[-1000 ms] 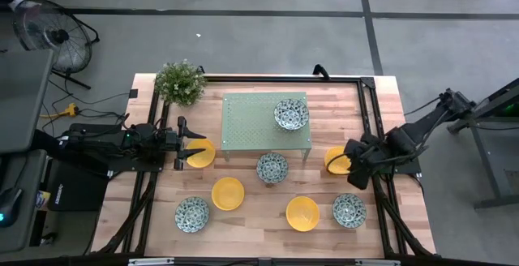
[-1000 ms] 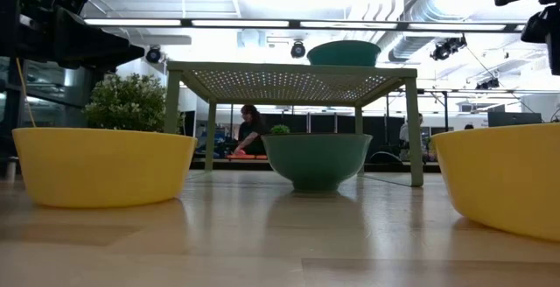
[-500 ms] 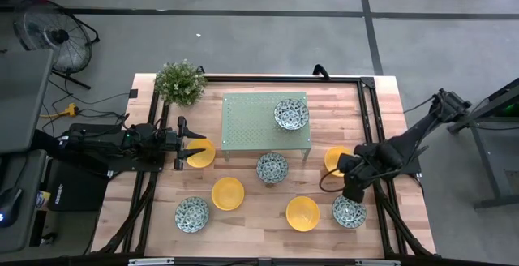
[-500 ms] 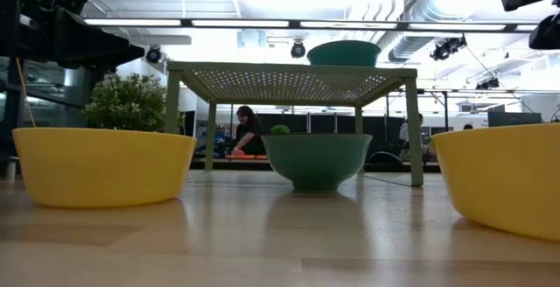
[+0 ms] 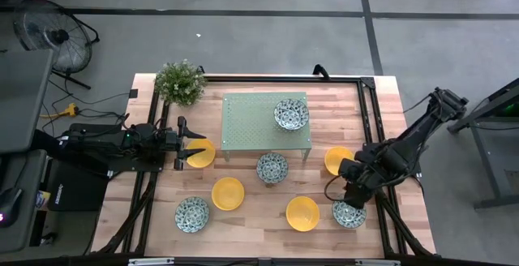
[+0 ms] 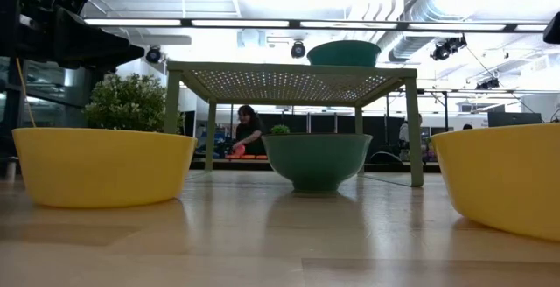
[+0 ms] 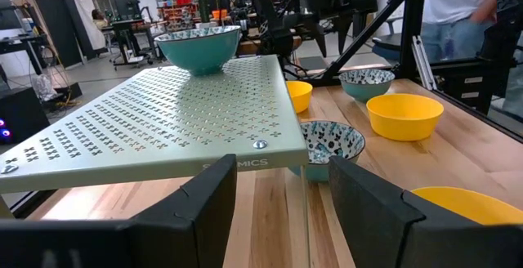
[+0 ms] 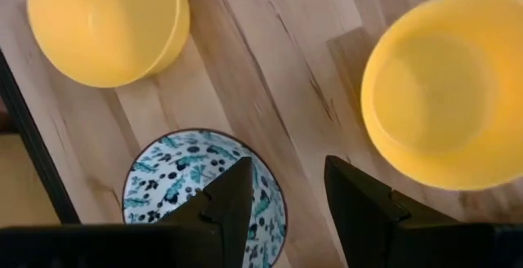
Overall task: Pick & Place Mini bowls
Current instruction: Stack the bottom right green patterned bowl on top of the green patterned bowl on the shelf
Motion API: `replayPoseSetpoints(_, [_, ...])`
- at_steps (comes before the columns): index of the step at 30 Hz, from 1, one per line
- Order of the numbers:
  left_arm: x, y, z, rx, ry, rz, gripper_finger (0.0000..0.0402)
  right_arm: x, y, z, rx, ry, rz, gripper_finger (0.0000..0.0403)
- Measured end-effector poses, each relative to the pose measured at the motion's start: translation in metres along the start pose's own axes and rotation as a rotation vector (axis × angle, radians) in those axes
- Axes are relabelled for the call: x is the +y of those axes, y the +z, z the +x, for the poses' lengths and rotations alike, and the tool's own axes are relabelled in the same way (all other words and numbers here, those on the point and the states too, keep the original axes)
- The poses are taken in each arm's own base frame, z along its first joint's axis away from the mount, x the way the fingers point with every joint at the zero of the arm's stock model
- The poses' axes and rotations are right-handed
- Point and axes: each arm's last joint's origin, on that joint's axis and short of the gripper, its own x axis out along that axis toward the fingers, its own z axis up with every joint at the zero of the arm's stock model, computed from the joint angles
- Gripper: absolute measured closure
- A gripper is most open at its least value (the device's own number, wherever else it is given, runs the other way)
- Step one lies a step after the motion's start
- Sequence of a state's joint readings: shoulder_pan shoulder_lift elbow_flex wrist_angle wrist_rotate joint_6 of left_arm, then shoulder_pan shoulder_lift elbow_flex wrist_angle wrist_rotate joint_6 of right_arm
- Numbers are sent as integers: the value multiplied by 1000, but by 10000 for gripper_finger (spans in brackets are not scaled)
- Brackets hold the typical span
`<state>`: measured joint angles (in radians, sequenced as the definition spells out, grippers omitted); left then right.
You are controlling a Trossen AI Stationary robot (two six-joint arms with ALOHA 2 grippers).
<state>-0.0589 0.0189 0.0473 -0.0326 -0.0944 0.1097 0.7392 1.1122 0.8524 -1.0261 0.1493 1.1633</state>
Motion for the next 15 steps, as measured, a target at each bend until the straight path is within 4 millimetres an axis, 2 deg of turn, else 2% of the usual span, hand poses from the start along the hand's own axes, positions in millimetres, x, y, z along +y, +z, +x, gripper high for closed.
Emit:
replayPoseSetpoints(8, [0,0,0,0,0,0,211,8,-7,2,-15,15,-3,261])
replayPoseSetpoints(15, [0,0,0,0,0,0,211,26,-18,25,112,-12,-62,261])
